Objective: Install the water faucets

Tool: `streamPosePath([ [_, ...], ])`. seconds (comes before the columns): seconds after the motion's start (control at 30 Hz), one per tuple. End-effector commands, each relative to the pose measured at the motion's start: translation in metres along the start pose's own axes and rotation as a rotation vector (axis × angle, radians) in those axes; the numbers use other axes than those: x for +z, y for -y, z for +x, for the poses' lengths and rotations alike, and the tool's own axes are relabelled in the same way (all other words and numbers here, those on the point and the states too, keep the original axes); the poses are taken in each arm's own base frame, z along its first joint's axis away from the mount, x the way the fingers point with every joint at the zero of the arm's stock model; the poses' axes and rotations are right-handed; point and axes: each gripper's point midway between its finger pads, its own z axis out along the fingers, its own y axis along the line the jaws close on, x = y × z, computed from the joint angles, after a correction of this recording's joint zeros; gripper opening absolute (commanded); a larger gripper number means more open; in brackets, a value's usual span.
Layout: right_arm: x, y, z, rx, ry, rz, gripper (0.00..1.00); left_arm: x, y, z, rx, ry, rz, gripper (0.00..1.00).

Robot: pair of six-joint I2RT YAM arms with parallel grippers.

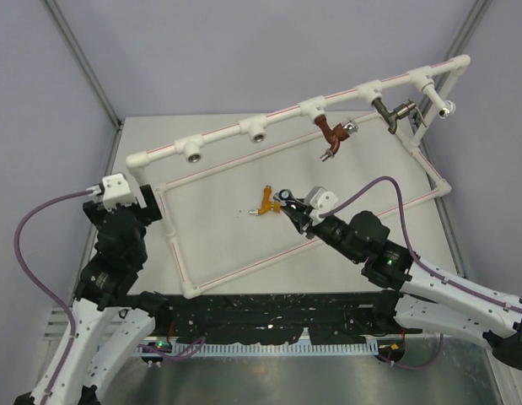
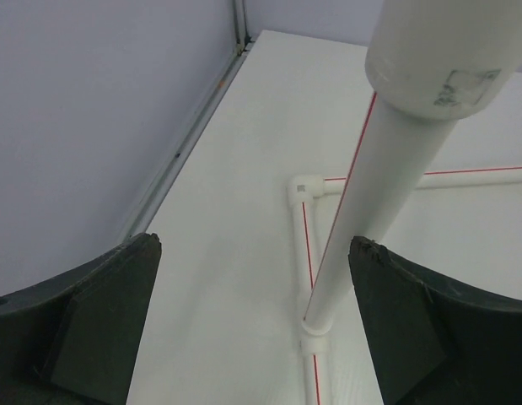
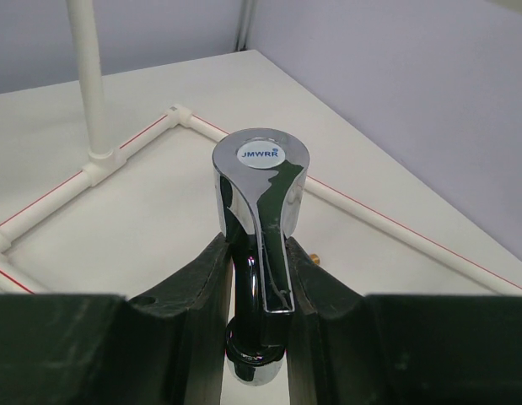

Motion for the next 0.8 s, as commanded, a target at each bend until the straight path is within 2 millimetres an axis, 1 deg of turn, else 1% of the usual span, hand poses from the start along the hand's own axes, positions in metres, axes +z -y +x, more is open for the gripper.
streamPosePath([
  [0.0, -0.002, 0.019, -0.038, -0.056, 0.119, 0.072, 0.05, 0.021, 0.018, -0.029, -0.152, 0.082, 0.048, 0.96],
  [0.03, -0.002, 0.02, -0.041, -0.077, 0.118, 0.073, 0.05, 0.025, 0.022, -0.031, -0.162, 0.095, 0.061, 0.95],
  [0.1, -0.001, 0.021, -0.039, -0.113, 0.113, 0.076, 0.05, 0.03, 0.034, -0.033, -0.17, 0.105, 0.102, 0.91],
  [0.13, -0.002, 0.024, -0.041, -0.128, 0.123, 0.088, 0.05, 0.032, 0.038, -0.034, -0.173, 0.109, 0.114, 0.9],
  [0.27, 0.001, 0.032, -0.041, -0.199, 0.115, 0.127, 0.05, 0.04, 0.038, -0.032, -0.171, 0.12, 0.09, 0.88],
  [0.37, 0.004, 0.033, -0.042, -0.225, 0.113, 0.128, 0.05, 0.043, 0.039, -0.033, -0.17, 0.161, 0.094, 0.87],
  [0.43, 0.006, 0.033, -0.043, -0.229, 0.12, 0.133, 0.05, 0.043, 0.041, -0.039, -0.186, 0.205, 0.108, 0.86],
  [0.47, 0.008, 0.032, -0.042, -0.233, 0.119, 0.129, 0.05, 0.042, 0.042, -0.044, -0.198, 0.231, 0.114, 0.84],
  [0.53, 0.008, 0.033, -0.044, -0.242, 0.129, 0.136, 0.05, 0.04, 0.041, -0.045, -0.199, 0.24, 0.117, 0.72],
  [0.63, 0.009, 0.038, -0.044, -0.29, 0.131, 0.158, 0.05, 0.033, 0.041, -0.049, -0.197, 0.247, 0.143, 0.39],
  [0.67, 0.009, 0.04, -0.044, -0.302, 0.127, 0.166, 0.05, 0.031, 0.041, -0.044, -0.184, 0.226, 0.155, 0.27],
  [0.7, 0.01, 0.043, -0.044, -0.331, 0.119, 0.18, 0.05, 0.027, 0.041, -0.044, -0.193, 0.224, 0.166, 0.19],
  [0.77, 0.011, 0.046, -0.046, -0.385, 0.117, 0.19, 0.05, 0.02, 0.041, -0.041, -0.197, 0.215, 0.193, 0.1],
])
